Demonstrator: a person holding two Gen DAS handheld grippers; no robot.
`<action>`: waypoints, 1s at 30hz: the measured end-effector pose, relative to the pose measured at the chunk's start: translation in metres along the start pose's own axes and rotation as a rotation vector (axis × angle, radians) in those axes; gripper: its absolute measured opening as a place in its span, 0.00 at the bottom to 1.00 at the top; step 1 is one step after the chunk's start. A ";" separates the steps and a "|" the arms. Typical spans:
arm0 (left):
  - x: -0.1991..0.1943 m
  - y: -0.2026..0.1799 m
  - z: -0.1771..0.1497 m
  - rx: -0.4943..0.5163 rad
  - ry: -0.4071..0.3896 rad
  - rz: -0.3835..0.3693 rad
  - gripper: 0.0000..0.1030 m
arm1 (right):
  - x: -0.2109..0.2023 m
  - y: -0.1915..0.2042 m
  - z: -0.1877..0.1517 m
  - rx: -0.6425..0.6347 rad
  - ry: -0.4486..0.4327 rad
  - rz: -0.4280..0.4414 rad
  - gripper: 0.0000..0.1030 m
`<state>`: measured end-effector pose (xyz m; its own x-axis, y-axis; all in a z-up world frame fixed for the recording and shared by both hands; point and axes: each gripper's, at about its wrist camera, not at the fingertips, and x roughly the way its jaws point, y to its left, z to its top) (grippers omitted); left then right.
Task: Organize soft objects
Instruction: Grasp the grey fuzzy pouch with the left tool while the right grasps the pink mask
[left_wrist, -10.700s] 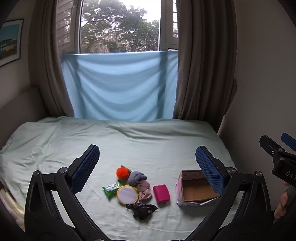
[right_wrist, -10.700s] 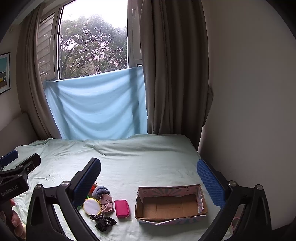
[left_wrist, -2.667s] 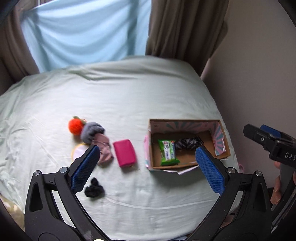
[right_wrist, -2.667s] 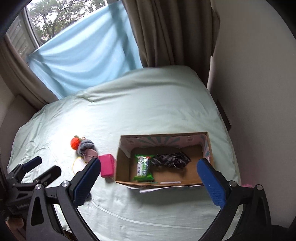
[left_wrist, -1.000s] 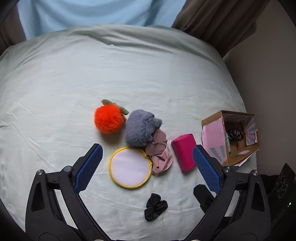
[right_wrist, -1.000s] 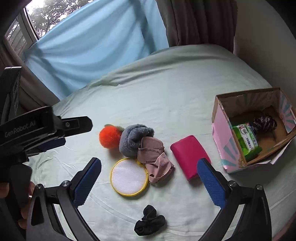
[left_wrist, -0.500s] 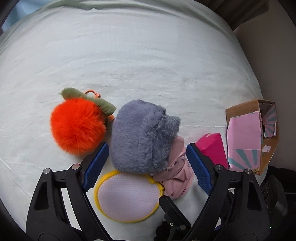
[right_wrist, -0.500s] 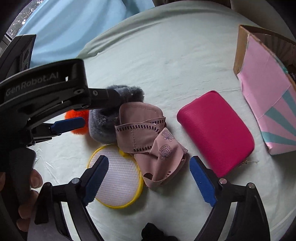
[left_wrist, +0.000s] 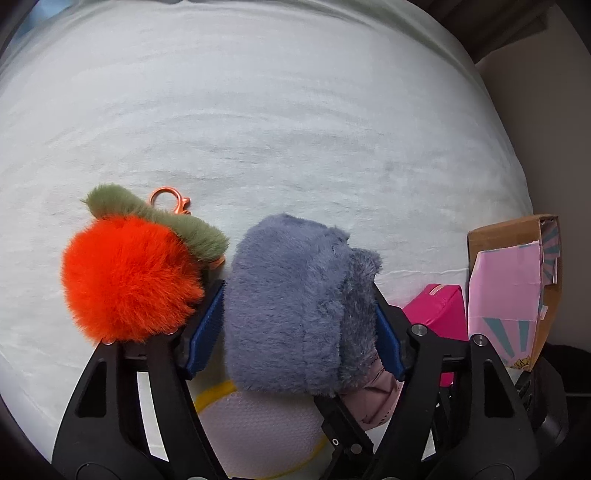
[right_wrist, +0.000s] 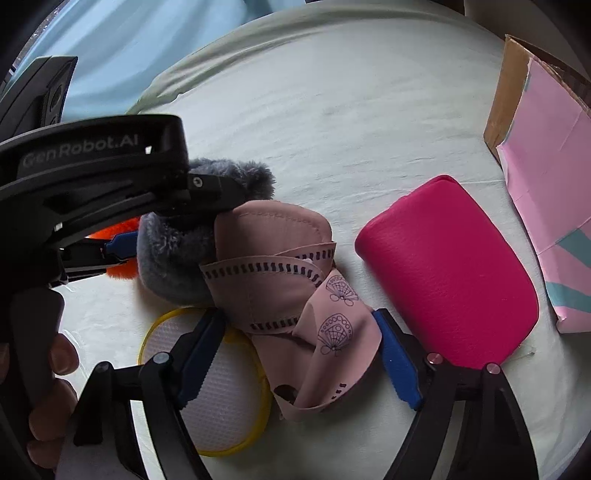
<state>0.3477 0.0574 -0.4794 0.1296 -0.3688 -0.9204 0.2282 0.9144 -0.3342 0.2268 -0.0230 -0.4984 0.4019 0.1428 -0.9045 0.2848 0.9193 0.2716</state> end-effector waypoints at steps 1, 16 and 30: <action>0.000 -0.001 -0.001 0.001 -0.002 0.002 0.62 | 0.000 0.002 0.000 -0.006 -0.001 -0.003 0.70; -0.025 -0.002 -0.013 -0.010 -0.034 0.007 0.51 | -0.005 0.002 0.005 0.018 0.004 -0.014 0.31; -0.139 -0.024 -0.038 0.010 -0.162 -0.004 0.51 | -0.106 0.002 0.006 0.010 -0.137 0.007 0.31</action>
<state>0.2871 0.0934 -0.3510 0.2822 -0.3951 -0.8742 0.2383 0.9116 -0.3351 0.1900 -0.0388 -0.4005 0.5188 0.0972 -0.8494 0.2898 0.9147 0.2817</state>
